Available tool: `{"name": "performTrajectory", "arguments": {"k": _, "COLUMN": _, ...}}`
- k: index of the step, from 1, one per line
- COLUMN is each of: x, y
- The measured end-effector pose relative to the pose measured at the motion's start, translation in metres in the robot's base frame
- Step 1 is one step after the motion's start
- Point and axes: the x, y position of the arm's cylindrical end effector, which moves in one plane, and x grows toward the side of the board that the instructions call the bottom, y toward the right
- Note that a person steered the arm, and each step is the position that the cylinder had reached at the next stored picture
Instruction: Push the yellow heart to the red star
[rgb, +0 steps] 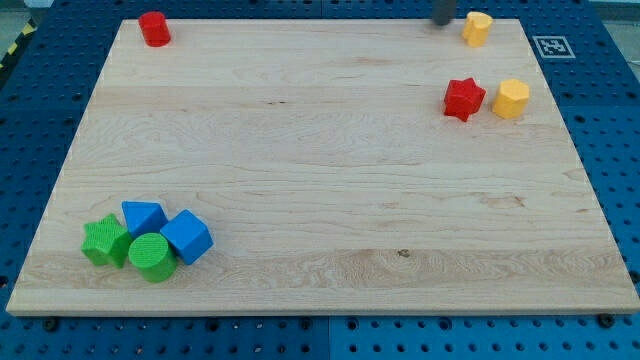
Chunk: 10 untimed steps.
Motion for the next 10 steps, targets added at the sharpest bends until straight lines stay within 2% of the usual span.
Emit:
{"name": "performTrajectory", "arguments": {"k": 1, "x": 0.0, "y": 0.048}}
{"name": "performTrajectory", "arguments": {"k": 2, "x": 0.003, "y": 0.048}}
{"name": "performTrajectory", "arguments": {"k": 4, "x": 0.043, "y": 0.013}}
{"name": "performTrajectory", "arguments": {"k": 5, "x": 0.046, "y": 0.009}}
{"name": "performTrajectory", "arguments": {"k": 8, "x": 0.11, "y": -0.003}}
{"name": "performTrajectory", "arguments": {"k": 9, "x": 0.11, "y": -0.017}}
{"name": "performTrajectory", "arguments": {"k": 10, "x": 0.089, "y": -0.068}}
